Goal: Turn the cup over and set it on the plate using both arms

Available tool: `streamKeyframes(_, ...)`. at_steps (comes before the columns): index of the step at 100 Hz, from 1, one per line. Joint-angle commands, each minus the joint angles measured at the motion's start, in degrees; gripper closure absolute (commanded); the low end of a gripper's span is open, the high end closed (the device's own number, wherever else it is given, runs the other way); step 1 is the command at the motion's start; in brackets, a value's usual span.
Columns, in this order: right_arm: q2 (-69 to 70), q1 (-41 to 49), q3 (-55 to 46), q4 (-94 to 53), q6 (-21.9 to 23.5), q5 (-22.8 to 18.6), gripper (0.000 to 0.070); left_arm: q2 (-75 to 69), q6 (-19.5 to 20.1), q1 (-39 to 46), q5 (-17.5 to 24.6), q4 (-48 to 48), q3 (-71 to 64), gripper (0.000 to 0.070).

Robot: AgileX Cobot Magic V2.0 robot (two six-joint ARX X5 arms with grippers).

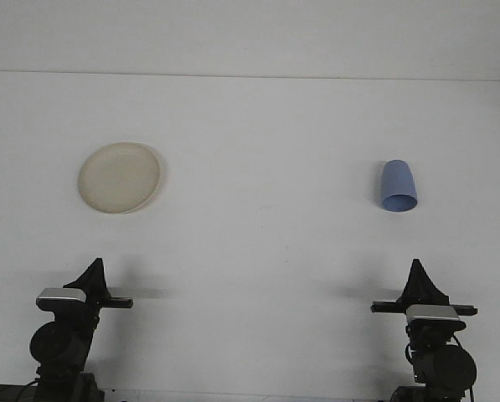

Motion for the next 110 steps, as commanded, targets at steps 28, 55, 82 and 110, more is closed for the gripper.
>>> streamKeyframes(28, 0.02, 0.04, 0.0, 0.5, -0.22, -0.02, 0.07, -0.04, -0.07, -0.09, -0.13, 0.57, 0.11, 0.0684)
streamKeyframes(55, 0.02, 0.04, 0.0, 0.5, -0.22, -0.02, 0.07, -0.04, -0.07, -0.09, -0.13, 0.57, 0.11, 0.0684)
streamKeyframes(82, 0.02, 0.07, 0.0, 0.55, -0.17, -0.2, 0.07, -0.04, -0.07, -0.09, -0.13, 0.57, 0.11, 0.0684)
streamKeyframes(110, 0.02, 0.04, 0.0, 0.94, 4.83, -0.26, 0.07, -0.04, -0.07, -0.09, -0.13, 0.57, 0.11, 0.0684)
